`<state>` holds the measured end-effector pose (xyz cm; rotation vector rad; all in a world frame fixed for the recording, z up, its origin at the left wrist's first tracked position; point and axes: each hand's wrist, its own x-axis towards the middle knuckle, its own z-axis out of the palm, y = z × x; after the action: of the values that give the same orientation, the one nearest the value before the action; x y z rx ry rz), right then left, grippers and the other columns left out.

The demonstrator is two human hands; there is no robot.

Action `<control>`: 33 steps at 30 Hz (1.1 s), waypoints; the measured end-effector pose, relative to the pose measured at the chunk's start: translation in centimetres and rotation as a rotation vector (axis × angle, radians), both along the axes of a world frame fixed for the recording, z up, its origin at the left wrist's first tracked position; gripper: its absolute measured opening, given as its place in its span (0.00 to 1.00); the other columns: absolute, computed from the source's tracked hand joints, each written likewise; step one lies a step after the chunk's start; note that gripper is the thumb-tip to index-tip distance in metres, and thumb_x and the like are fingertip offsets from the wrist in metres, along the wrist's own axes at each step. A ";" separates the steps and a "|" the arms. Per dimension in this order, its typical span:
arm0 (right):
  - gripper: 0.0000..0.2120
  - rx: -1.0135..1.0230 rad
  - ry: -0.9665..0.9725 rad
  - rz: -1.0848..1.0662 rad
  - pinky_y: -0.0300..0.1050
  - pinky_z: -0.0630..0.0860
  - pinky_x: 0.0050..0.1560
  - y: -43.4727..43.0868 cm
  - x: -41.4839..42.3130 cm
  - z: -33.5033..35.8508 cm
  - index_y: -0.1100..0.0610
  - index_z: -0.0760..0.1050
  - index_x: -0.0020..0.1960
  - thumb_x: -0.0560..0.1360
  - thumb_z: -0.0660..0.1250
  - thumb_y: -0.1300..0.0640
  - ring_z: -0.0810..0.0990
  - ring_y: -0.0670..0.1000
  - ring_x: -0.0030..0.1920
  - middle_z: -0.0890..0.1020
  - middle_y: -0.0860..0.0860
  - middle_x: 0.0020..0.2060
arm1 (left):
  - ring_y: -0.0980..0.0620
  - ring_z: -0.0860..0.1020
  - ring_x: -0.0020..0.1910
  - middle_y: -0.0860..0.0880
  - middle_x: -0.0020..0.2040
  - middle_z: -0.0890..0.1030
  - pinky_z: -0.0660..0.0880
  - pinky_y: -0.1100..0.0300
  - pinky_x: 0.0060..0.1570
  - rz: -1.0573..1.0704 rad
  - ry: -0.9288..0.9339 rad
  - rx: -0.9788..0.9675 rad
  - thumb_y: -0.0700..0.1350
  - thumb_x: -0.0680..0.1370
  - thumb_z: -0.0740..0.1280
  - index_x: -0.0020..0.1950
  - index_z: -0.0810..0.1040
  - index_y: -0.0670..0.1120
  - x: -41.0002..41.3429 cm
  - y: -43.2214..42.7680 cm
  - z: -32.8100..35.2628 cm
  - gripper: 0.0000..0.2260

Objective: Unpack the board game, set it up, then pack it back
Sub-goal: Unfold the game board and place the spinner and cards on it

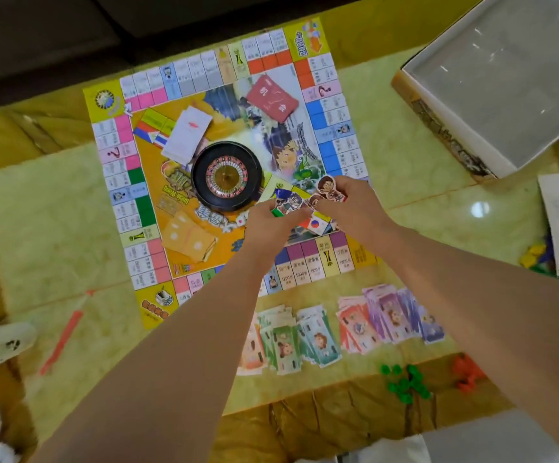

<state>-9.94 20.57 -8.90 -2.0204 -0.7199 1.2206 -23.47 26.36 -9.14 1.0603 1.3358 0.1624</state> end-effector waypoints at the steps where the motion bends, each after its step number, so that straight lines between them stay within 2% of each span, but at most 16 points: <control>1: 0.05 -0.004 0.004 0.005 0.46 0.76 0.45 0.8 0.8 -0.1 0.57 0.79 0.49 0.73 0.70 0.62 0.80 0.53 0.44 0.83 0.54 0.43 | 0.57 0.71 0.20 0.48 0.25 0.75 0.69 0.64 0.25 -0.001 0.006 -0.018 0.45 0.73 0.74 0.42 0.76 0.42 0.9 0.7 -0.1 0.10; 3: 0.05 -0.012 -0.004 0.031 0.46 0.74 0.44 2.0 1.9 -0.3 0.59 0.80 0.49 0.73 0.71 0.61 0.78 0.50 0.41 0.82 0.54 0.41 | 0.53 0.67 0.24 0.52 0.23 0.71 0.64 0.62 0.27 0.008 0.042 -0.028 0.44 0.74 0.74 0.36 0.69 0.50 2.1 1.6 -0.1 0.14; 6: 0.03 -0.002 0.011 0.037 0.45 0.72 0.43 4.5 4.1 -0.8 0.57 0.79 0.46 0.73 0.71 0.61 0.75 0.48 0.38 0.79 0.50 0.37 | 0.48 0.67 0.31 0.42 0.32 0.74 0.66 0.57 0.31 0.038 0.028 -0.003 0.44 0.74 0.73 0.36 0.69 0.52 4.5 3.7 -0.2 0.14; 9: 0.02 0.015 0.035 0.047 0.42 0.71 0.41 6.8 5.8 -1.3 0.57 0.78 0.46 0.73 0.70 0.60 0.74 0.45 0.36 0.78 0.46 0.34 | 0.54 0.66 0.25 0.45 0.31 0.78 0.66 0.62 0.28 0.021 0.022 0.041 0.45 0.74 0.74 0.34 0.74 0.51 6.0 6.0 -0.6 0.12; 12: 0.08 0.005 0.089 -0.050 0.39 0.64 0.32 10.3 7.4 -1.7 0.63 0.77 0.46 0.76 0.65 0.58 0.67 0.44 0.28 0.73 0.47 0.31 | 0.53 0.66 0.24 0.47 0.27 0.73 0.65 0.62 0.29 0.099 0.042 0.028 0.43 0.75 0.73 0.36 0.74 0.47 7.9 9.0 -0.7 0.11; 13: 0.10 -0.012 0.130 -0.105 0.40 0.62 0.30 10.6 7.6 -1.7 0.64 0.76 0.46 0.77 0.62 0.58 0.64 0.44 0.27 0.72 0.48 0.31 | 0.53 0.66 0.24 0.47 0.26 0.71 0.64 0.63 0.29 0.140 0.040 0.018 0.43 0.74 0.73 0.36 0.62 0.47 7.9 9.3 -0.8 0.19; 14: 0.10 -0.021 0.164 -0.160 0.40 0.60 0.30 11.5 8.0 -1.7 0.63 0.75 0.44 0.78 0.58 0.59 0.63 0.46 0.28 0.73 0.48 0.33 | 0.52 0.65 0.24 0.47 0.26 0.69 0.64 0.62 0.29 0.166 0.041 0.025 0.45 0.74 0.73 0.49 0.55 0.48 8.2 10.2 -0.9 0.24; 15: 0.11 -0.027 0.171 -0.191 0.41 0.60 0.29 12.3 8.6 -2.1 0.60 0.75 0.43 0.79 0.57 0.59 0.63 0.47 0.28 0.74 0.48 0.34 | 0.51 0.64 0.26 0.46 0.28 0.67 0.64 0.60 0.30 0.182 0.045 0.060 0.46 0.74 0.74 0.42 0.64 0.46 8.5 11.0 -0.9 0.17; 16: 0.12 -0.020 0.145 -0.191 0.41 0.60 0.29 13.8 9.4 -2.7 0.60 0.75 0.41 0.80 0.56 0.60 0.64 0.47 0.28 0.74 0.49 0.34 | 0.51 0.63 0.29 0.44 0.31 0.66 0.63 0.57 0.32 0.210 0.075 0.082 0.48 0.73 0.74 0.43 0.67 0.45 9.2 12.6 -1.3 0.16; 18: 0.14 0.015 0.013 -0.133 0.40 0.63 0.31 15.0 10.2 -3.4 0.67 0.76 0.43 0.80 0.59 0.58 0.67 0.46 0.30 0.73 0.51 0.36 | 0.50 0.65 0.30 0.44 0.33 0.69 0.65 0.57 0.33 0.232 0.094 0.102 0.48 0.72 0.74 0.41 0.71 0.43 9.8 14.4 -1.7 0.14; 20: 0.14 0.039 -0.108 -0.117 0.39 0.68 0.46 16.4 11.0 -4.3 0.66 0.80 0.47 0.79 0.63 0.56 0.71 0.47 0.44 0.72 0.53 0.46 | 0.52 0.71 0.25 0.47 0.29 0.75 0.68 0.64 0.28 0.246 0.094 0.102 0.45 0.74 0.73 0.36 0.72 0.43 10.6 16.2 -2.3 0.13; 22: 0.10 0.075 -0.155 -0.119 0.44 0.71 0.54 17.8 11.7 -4.8 0.60 0.82 0.48 0.78 0.65 0.55 0.74 0.53 0.50 0.76 0.56 0.49 | 0.54 0.77 0.29 0.48 0.33 0.80 0.72 0.65 0.29 0.282 0.083 0.090 0.45 0.75 0.73 0.39 0.76 0.46 11.3 17.7 -2.9 0.08; 25: 0.04 0.147 -0.203 -0.162 0.52 0.77 0.47 20.1 12.2 -5.5 0.57 0.81 0.45 0.75 0.69 0.57 0.78 0.52 0.41 0.81 0.54 0.40 | 0.52 0.80 0.34 0.46 0.40 0.81 0.74 0.66 0.27 0.337 0.085 0.080 0.47 0.74 0.73 0.48 0.78 0.44 12.2 19.5 -3.5 0.09; 28: 0.03 0.176 -0.227 -0.255 0.53 0.78 0.45 22.3 12.3 -6.4 0.55 0.77 0.44 0.73 0.71 0.57 0.79 0.51 0.38 0.81 0.50 0.37 | 0.53 0.80 0.33 0.48 0.38 0.81 0.73 0.67 0.26 0.330 0.078 0.090 0.48 0.74 0.73 0.40 0.75 0.47 12.9 20.8 -3.9 0.09; 31: 0.07 0.175 -0.303 -0.245 0.53 0.77 0.44 23.7 12.2 -7.4 0.55 0.74 0.44 0.72 0.72 0.56 0.81 0.52 0.40 0.80 0.49 0.38 | 0.49 0.79 0.34 0.43 0.41 0.81 0.74 0.61 0.33 0.317 0.066 0.119 0.49 0.73 0.74 0.44 0.77 0.43 13.0 21.8 -4.4 0.11; 33: 0.07 0.178 -0.372 -0.197 0.51 0.76 0.44 24.3 12.0 -8.1 0.55 0.73 0.42 0.72 0.71 0.56 0.79 0.52 0.40 0.79 0.50 0.37 | 0.47 0.77 0.34 0.42 0.38 0.79 0.73 0.57 0.36 0.338 0.060 0.128 0.48 0.73 0.75 0.41 0.76 0.43 12.8 22.5 -4.7 0.11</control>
<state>2.09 44.90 -16.95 -2.1308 -0.7511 0.6511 -10.62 48.84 -13.88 0.9437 1.5700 0.4756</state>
